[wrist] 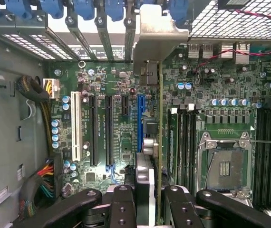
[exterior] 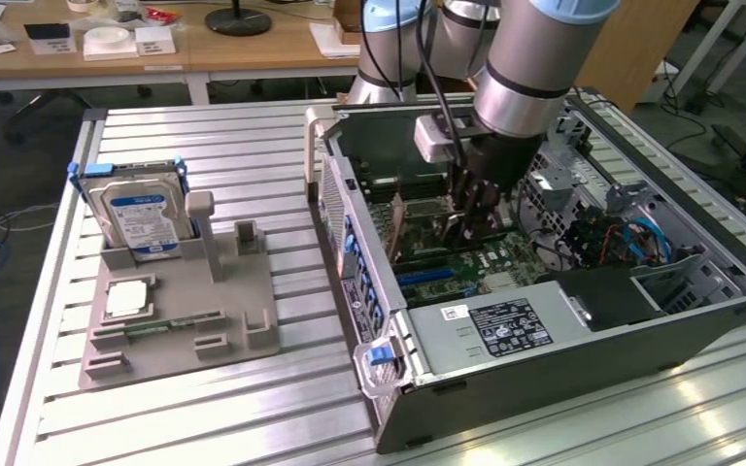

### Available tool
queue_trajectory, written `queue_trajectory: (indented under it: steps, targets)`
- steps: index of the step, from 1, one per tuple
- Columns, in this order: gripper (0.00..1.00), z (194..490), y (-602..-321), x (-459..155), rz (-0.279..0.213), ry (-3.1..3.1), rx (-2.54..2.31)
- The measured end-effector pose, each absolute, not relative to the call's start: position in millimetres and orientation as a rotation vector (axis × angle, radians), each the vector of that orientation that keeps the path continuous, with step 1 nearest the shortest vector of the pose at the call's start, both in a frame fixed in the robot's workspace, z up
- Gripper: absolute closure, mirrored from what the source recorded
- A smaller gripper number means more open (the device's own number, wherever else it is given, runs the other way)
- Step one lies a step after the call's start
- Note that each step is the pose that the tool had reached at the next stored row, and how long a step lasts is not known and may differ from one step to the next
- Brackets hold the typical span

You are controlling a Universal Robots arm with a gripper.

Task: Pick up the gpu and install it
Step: 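Insert the gpu into the slot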

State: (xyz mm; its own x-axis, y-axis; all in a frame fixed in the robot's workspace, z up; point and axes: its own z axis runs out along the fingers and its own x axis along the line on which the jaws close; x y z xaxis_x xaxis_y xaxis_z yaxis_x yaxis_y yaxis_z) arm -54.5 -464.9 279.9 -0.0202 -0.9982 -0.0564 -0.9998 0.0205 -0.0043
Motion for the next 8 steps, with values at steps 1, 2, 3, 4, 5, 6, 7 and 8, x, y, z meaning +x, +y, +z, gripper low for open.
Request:
queue_trajectory:
  steps: [1, 2, 3, 4, 5, 6, 7, 8]
  targets:
    - [0.72, 279.5, -464.9, -54.7, 0.056, 2.213, -2.168]
    - [0.72, 279.0, -464.8, -55.0, 0.056, 2.213, -2.168]
    - [0.72, 278.4, -464.8, -55.3, 0.057, 2.213, -2.168]
    - [0.72, 277.7, -464.8, -55.5, 0.057, 2.213, -2.168]
    - [0.72, 277.1, -464.8, -55.6, 0.057, 2.212, -2.168]
    - [0.72, 276.7, -464.9, -55.7, 0.056, 2.213, -2.168]
    - [0.72, 276.4, -465.1, -55.8, 0.056, 2.213, -2.168]
    - [0.72, 275.9, -465.2, -55.9, 0.056, 2.213, -2.168]
